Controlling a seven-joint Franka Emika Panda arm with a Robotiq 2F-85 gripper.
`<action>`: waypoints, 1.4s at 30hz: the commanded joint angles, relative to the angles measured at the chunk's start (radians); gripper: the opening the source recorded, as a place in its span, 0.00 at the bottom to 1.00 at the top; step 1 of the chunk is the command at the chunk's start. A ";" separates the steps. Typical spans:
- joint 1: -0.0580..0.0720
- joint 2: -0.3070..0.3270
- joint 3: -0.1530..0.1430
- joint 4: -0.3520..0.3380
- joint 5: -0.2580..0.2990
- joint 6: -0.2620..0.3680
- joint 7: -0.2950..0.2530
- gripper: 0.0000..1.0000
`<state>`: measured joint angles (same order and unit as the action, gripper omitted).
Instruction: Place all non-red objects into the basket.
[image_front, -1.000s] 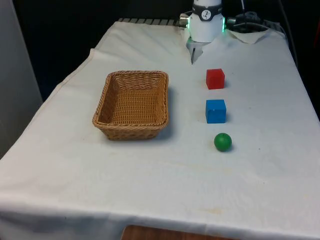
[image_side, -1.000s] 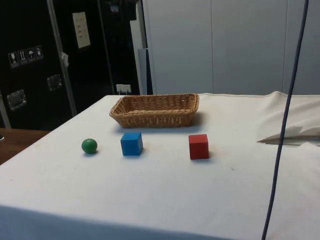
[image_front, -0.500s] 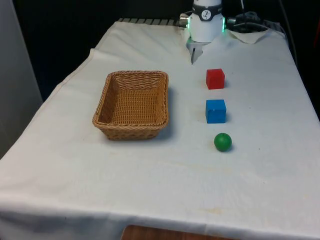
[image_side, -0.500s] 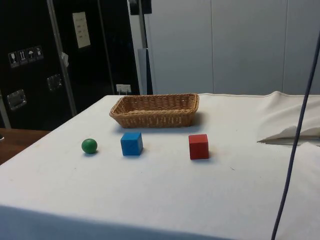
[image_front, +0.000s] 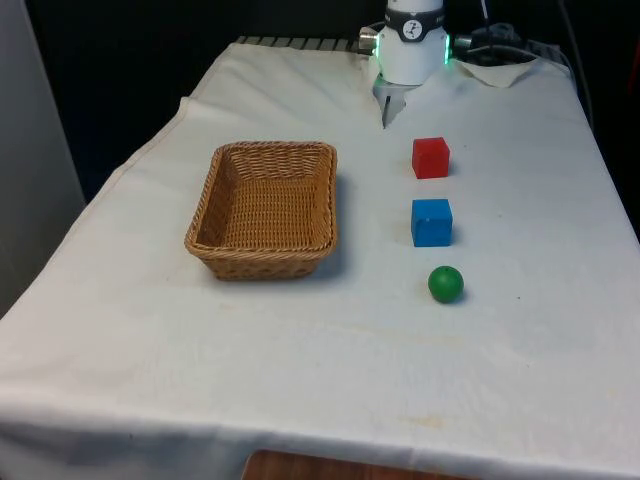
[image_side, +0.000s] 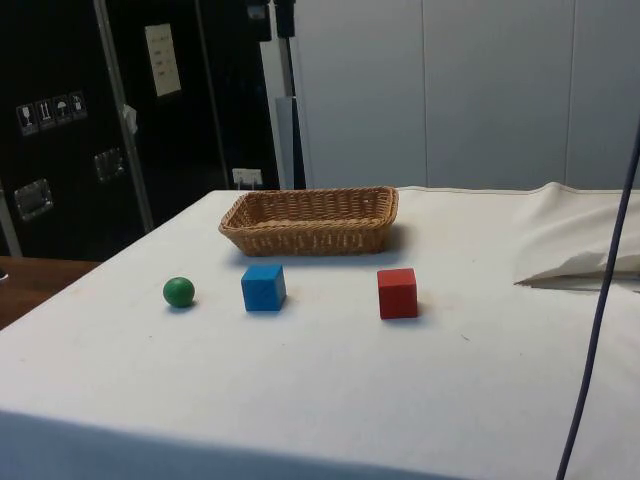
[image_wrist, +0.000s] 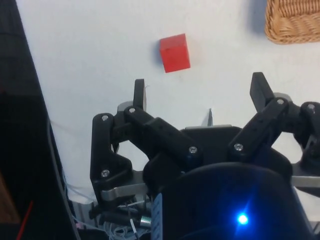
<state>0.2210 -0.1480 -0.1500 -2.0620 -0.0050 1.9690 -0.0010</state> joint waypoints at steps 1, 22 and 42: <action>0.003 0.010 0.009 0.008 -0.002 0.003 0.012 1.00; 0.007 0.064 0.091 0.030 0.000 0.017 0.044 1.00; 0.008 0.220 0.118 0.060 -0.002 0.137 0.059 1.00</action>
<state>0.2290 0.0650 -0.0320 -2.0030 -0.0050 2.0970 0.0550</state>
